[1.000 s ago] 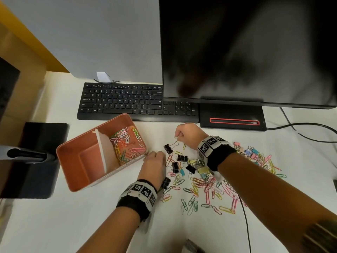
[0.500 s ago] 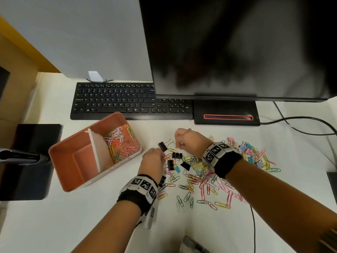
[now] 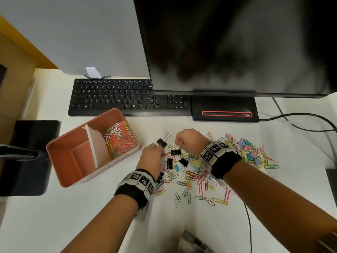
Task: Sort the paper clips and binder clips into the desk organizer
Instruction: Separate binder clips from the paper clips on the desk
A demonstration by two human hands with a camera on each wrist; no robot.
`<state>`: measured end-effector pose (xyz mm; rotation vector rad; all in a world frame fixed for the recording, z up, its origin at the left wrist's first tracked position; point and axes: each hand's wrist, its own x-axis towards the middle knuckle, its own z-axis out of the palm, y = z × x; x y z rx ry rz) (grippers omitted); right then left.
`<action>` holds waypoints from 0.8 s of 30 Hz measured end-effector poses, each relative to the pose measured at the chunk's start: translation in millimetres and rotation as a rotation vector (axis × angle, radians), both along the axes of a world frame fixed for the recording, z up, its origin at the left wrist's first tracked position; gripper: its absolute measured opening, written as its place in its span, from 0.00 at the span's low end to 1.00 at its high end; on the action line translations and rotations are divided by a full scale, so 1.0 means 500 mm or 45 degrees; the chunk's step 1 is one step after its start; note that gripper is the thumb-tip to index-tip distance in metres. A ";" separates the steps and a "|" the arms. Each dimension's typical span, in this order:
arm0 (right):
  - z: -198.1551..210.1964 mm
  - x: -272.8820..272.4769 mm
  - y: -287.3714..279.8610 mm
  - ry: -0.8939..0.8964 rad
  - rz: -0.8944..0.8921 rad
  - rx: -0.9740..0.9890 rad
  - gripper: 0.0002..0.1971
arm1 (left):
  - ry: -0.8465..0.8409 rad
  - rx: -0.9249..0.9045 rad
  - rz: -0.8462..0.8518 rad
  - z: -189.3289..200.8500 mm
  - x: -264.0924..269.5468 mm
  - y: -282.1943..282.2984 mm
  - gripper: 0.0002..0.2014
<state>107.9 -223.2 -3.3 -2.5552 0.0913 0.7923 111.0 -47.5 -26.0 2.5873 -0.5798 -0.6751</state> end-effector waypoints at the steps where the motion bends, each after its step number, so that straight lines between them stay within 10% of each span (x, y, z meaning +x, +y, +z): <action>1: -0.001 -0.002 0.001 -0.018 0.006 0.000 0.10 | 0.001 -0.010 0.000 0.000 0.000 0.002 0.12; 10: 0.023 0.004 0.012 -0.099 -0.081 0.145 0.09 | -0.082 -0.301 0.162 0.066 -0.028 0.104 0.03; 16: 0.013 0.024 0.068 0.017 -0.048 0.023 0.11 | 0.196 -0.263 0.503 0.059 -0.070 0.122 0.10; 24: 0.005 0.020 0.071 -0.033 -0.038 -0.018 0.09 | 0.127 -0.086 0.440 0.014 -0.052 0.067 0.06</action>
